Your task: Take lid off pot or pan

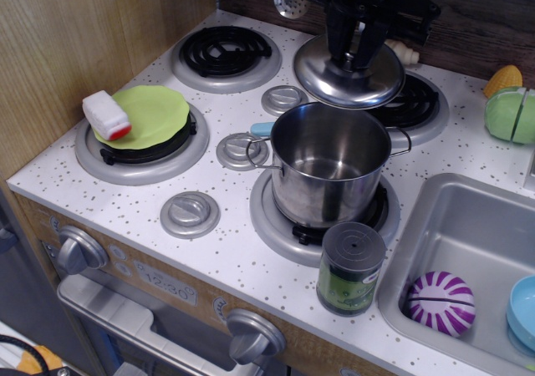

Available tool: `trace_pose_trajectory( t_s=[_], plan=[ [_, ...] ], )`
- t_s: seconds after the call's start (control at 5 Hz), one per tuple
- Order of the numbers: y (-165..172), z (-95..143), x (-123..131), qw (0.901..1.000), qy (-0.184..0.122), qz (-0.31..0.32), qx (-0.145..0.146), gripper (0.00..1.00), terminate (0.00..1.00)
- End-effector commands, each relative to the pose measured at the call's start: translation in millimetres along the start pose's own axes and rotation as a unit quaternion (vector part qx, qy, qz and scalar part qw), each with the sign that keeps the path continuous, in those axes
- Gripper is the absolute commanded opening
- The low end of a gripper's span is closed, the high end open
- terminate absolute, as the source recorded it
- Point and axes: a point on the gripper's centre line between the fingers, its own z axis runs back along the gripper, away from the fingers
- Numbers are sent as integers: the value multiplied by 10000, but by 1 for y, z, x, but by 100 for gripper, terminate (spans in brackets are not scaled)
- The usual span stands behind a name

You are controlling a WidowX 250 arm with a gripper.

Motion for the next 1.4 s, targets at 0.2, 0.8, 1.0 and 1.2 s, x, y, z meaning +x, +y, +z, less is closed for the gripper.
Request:
trace_pose_trajectory(
  t_s=[0.2, 0.8, 1.0, 1.2],
  plan=[
    [6, -28, 60, 9905, -1351, -164, -198, 0, 0],
    [-18, -62, 39, 9876, -1139, 160, -1068, 100, 0],
    [-18, -63, 33, 9876, -1077, 140, -1137, 100, 0],
    [-18, -61, 30, 9873, -1053, 196, -1171, 100, 0]
  ],
)
